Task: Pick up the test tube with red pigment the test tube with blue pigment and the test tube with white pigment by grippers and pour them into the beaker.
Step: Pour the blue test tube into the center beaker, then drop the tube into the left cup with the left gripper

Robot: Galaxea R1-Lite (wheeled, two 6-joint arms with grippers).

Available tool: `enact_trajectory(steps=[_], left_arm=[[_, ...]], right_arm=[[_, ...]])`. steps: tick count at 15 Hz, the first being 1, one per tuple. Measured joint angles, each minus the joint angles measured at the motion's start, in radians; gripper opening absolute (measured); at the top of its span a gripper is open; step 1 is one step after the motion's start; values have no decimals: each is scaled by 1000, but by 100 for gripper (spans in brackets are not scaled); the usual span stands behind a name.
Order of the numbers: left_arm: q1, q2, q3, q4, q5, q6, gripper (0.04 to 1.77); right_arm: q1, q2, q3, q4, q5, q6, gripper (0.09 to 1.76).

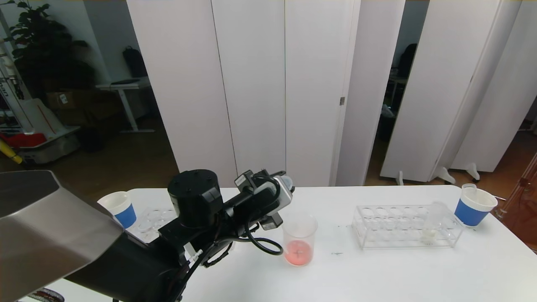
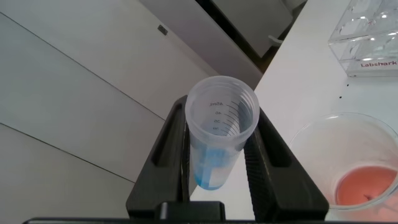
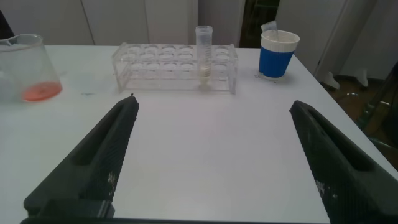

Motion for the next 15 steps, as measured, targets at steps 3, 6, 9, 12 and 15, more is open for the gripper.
enact_trajectory(steps=[3, 6, 9, 12, 15], left_arm=[[14, 14, 3, -36, -13, 103, 59], [18, 37, 12, -95, -21, 169, 59], [19, 62, 17, -136, -26, 259, 59], [19, 81, 22, -186, -48, 333, 59], [16, 98, 24, -212, -93, 388, 59]], right_arm=[[0, 0, 0, 0, 0, 0, 175], [0, 0, 0, 0, 0, 0, 175], [0, 0, 0, 0, 0, 0, 175], [0, 0, 0, 0, 1, 0, 175], [0, 0, 0, 0, 0, 0, 175]])
